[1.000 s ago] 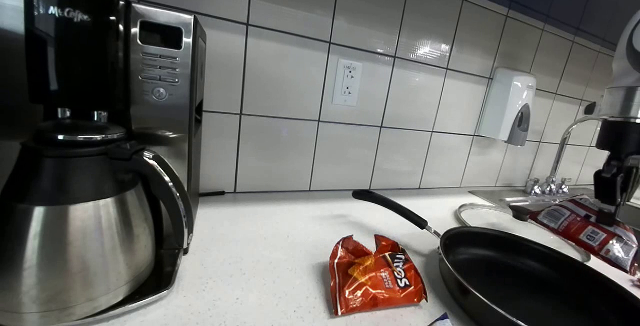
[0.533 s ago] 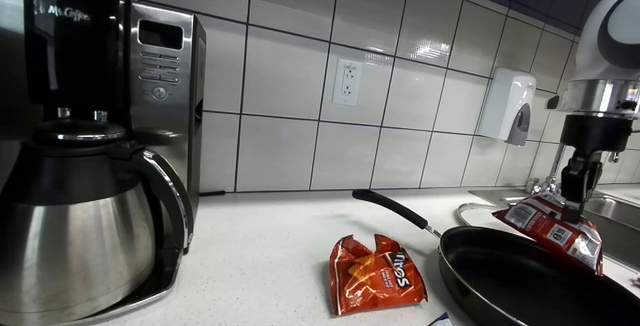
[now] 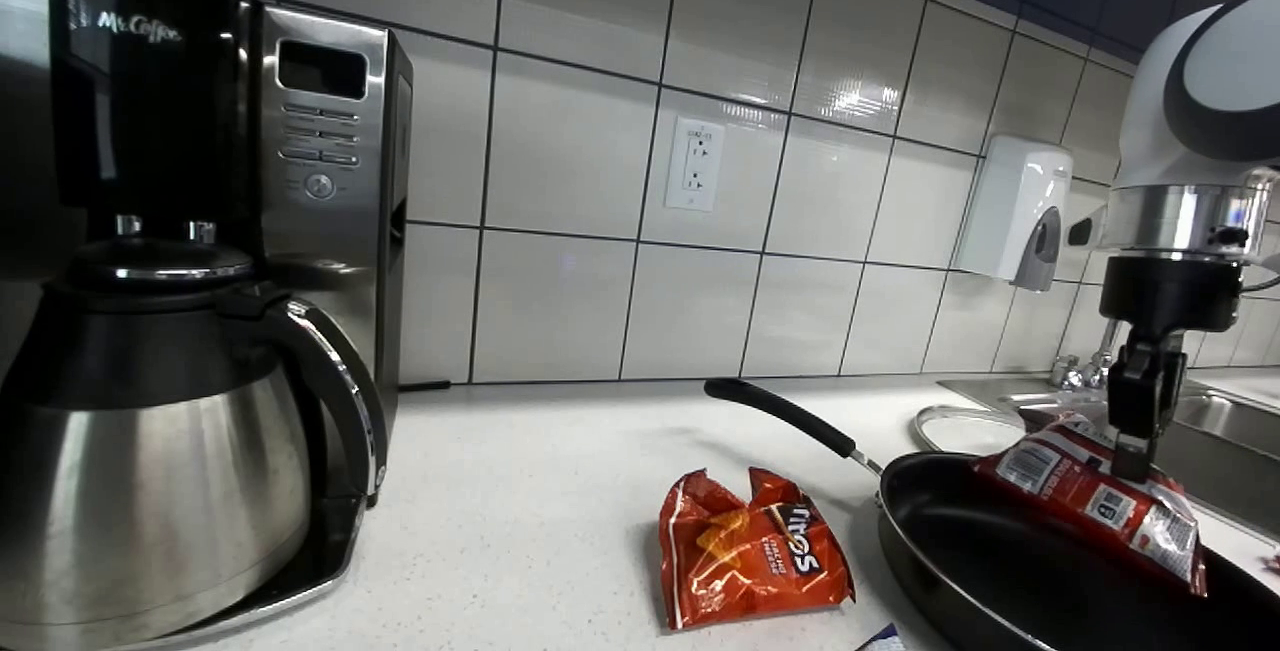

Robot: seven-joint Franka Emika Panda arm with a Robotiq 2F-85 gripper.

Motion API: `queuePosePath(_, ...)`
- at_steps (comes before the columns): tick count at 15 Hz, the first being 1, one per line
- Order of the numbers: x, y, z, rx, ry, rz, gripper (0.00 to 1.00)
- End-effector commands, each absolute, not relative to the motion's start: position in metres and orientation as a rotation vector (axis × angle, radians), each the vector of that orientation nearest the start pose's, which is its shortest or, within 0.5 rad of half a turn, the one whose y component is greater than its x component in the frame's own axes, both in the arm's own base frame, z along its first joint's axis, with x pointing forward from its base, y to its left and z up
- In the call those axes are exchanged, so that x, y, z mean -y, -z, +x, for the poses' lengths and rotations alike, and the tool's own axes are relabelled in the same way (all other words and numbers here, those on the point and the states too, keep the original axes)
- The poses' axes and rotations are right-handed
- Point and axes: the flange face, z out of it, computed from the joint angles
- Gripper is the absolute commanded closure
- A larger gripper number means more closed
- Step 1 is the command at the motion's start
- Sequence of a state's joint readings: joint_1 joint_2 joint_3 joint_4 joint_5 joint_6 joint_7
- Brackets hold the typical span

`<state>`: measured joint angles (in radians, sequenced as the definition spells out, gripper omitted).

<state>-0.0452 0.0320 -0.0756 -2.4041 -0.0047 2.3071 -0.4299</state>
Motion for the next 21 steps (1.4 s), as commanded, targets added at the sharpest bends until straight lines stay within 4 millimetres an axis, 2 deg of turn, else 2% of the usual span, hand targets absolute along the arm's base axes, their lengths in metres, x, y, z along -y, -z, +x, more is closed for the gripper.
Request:
queuePosePath(1, 0.055, -0.274, 0.474, 0.458, -0.254, -3.035, 1.0)
queuePosePath(11, 0.06, -0.217, 0.471, 0.418, -0.426, -2.992, 1.0)
queuePosePath(18, 0.061, -0.212, 0.473, 0.41, -0.45, -2.983, 1.0)
queuePosePath(20, 0.06, -0.214, 0.472, 0.424, -0.457, -2.979, 0.73)
queuePosePath(21, 0.06, -0.215, 0.472, 0.427, -0.457, -2.979, 0.66)
